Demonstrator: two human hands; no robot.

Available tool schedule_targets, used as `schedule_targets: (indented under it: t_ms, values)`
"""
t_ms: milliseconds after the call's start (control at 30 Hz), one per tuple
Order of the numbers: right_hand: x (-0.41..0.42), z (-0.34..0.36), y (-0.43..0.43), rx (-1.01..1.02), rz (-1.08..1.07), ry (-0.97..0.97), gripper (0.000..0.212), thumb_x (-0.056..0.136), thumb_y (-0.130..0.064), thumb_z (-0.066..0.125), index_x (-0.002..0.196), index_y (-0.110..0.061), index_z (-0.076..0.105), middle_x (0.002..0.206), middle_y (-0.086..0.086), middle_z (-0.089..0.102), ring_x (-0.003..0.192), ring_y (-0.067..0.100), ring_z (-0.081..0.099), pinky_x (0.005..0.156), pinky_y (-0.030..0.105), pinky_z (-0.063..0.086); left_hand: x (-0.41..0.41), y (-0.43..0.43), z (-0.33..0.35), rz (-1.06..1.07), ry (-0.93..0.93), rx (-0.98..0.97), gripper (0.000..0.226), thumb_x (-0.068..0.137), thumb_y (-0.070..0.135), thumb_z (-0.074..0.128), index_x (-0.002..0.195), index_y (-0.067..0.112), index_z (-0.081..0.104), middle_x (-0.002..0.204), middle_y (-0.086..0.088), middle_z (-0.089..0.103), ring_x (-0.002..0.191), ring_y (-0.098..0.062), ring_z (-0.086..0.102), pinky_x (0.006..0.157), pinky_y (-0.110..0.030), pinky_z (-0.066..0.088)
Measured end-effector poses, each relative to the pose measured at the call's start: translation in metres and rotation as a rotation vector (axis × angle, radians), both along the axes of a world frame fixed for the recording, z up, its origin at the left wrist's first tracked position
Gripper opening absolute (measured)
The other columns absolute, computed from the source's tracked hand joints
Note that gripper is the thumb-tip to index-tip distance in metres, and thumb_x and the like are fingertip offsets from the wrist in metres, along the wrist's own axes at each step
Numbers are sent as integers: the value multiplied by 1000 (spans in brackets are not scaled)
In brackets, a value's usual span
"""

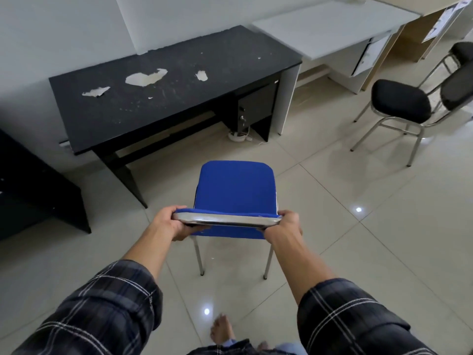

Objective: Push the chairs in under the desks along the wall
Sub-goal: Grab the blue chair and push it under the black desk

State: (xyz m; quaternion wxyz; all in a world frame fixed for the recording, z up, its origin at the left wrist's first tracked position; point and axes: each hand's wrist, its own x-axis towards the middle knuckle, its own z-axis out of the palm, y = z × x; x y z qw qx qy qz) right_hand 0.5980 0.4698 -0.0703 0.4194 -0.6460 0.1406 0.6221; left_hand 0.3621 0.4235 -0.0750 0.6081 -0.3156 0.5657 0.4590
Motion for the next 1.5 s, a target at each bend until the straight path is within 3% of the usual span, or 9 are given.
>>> schedule_targets:
  t_ms: [167,400,500,667,800,900,1167,1333,1500]
  values:
    - [5,8,-1,20,-44,70,39,83,-1,54,121,-8,50,127,14,65,107,38,71,94,60,61,10,2,0,67,100,11,35,65,-10,51,96,2,61,98,-30,58,79,-64,53,57,-84,36]
    - [23,9,14,-2,-14,71,40,81,2,53,119,-9,52,130,13,63,112,35,70,95,57,61,41,3,5,139,197,114,19,79,-5,49,93,5,56,101,-24,57,94,-55,56,78,-79,40]
    - [32,10,25,-5,21,58,45,80,1,53,124,-9,52,132,13,64,112,34,71,96,56,61,54,9,8,165,232,183,21,81,-6,47,96,7,52,103,-23,55,94,-52,57,77,-77,42]
    - [43,9,44,9,109,71,37,79,0,54,114,-10,51,129,12,67,106,34,73,94,56,62,70,19,8,224,283,176,19,77,-7,45,89,7,51,100,-20,53,88,-48,56,70,-74,45]
    - [47,7,63,-3,200,55,44,80,-5,58,122,-11,46,133,11,62,111,34,70,100,54,59,77,25,4,280,296,165,20,75,-7,45,88,7,52,100,-19,52,97,-47,56,75,-74,45]
    - [41,9,79,21,263,58,39,79,-3,57,117,-10,52,131,12,67,111,35,72,99,54,60,77,30,5,304,297,158,20,76,-7,45,90,7,52,100,-21,53,90,-51,56,63,-73,47]
    - [6,8,126,50,378,34,55,80,0,54,134,-9,56,130,14,70,112,37,73,97,58,60,54,58,9,380,319,161,17,76,-4,44,87,8,49,98,-21,54,85,-50,56,44,-64,51]
    - [-23,5,162,80,411,19,44,83,1,53,125,-7,55,130,17,69,109,38,73,95,59,60,26,91,7,427,300,163,16,77,-3,45,88,7,49,98,-20,55,85,-48,56,52,-65,50]
    - [-61,3,195,77,447,22,52,84,0,55,135,-7,54,127,18,68,106,39,72,95,61,60,-8,119,8,441,312,160,12,78,-2,46,85,7,50,96,-20,56,88,-47,57,60,-64,53]
